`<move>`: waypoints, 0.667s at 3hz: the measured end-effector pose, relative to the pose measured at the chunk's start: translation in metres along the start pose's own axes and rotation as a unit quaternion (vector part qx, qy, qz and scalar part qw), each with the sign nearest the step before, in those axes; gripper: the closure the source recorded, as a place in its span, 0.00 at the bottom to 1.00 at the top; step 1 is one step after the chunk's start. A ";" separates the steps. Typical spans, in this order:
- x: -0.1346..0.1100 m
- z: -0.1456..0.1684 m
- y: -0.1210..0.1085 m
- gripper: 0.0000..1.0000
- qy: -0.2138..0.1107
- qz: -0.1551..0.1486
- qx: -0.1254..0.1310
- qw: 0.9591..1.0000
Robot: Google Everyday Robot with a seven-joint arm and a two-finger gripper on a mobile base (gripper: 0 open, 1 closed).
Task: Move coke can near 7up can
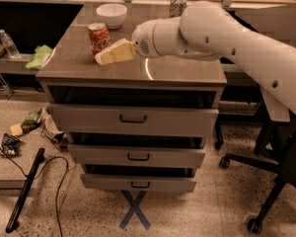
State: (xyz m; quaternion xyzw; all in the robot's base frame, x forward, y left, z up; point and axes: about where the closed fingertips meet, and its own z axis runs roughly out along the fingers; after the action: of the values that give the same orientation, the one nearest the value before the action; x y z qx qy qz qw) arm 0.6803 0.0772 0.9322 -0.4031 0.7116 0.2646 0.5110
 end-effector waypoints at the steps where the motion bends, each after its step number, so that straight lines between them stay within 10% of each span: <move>1: 0.000 0.025 -0.011 0.00 0.004 -0.014 -0.002 1.000; 2: 0.000 0.054 -0.023 0.00 0.001 -0.020 -0.004 1.000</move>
Offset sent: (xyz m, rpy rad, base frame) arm 0.0803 0.0455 -0.0286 -0.0223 -0.0431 0.0204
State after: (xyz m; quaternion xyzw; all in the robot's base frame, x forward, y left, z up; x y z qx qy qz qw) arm 0.7272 0.1076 0.9145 -0.4192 0.7032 0.2566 0.5137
